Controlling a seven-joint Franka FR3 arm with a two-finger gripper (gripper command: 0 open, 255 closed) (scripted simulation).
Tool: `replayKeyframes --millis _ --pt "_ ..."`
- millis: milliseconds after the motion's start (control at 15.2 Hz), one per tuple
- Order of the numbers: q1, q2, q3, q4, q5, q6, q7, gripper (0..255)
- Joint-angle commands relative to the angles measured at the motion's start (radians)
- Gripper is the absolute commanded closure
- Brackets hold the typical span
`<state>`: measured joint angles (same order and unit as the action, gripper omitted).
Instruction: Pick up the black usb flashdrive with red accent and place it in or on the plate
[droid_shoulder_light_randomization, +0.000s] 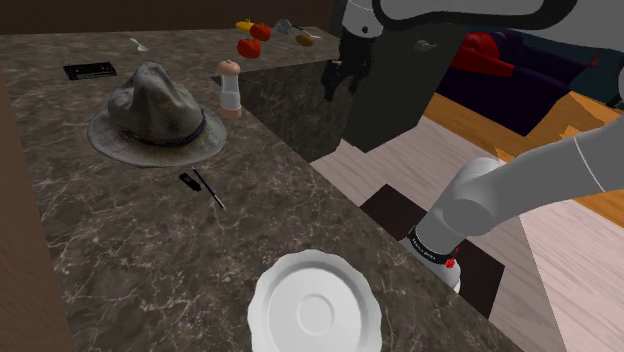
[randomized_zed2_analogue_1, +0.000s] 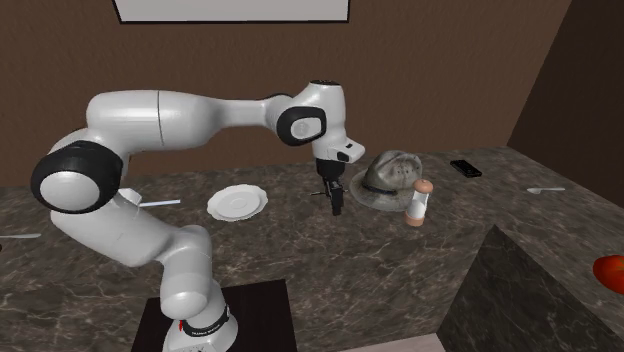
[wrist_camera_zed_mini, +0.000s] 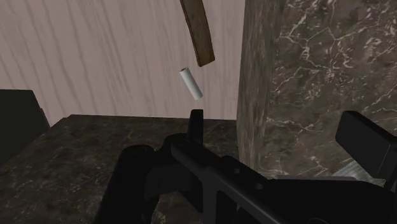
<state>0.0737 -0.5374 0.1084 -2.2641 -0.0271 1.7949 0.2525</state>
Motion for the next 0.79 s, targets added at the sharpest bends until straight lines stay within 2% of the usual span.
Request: replayKeyframes --millis 0,726 --pt "0.014 0.052 0.033 0.013 0.013 0.028 0.036 0" --pt "0.075 0.380 0.183 0.194 0.012 0.119 0.218 0"
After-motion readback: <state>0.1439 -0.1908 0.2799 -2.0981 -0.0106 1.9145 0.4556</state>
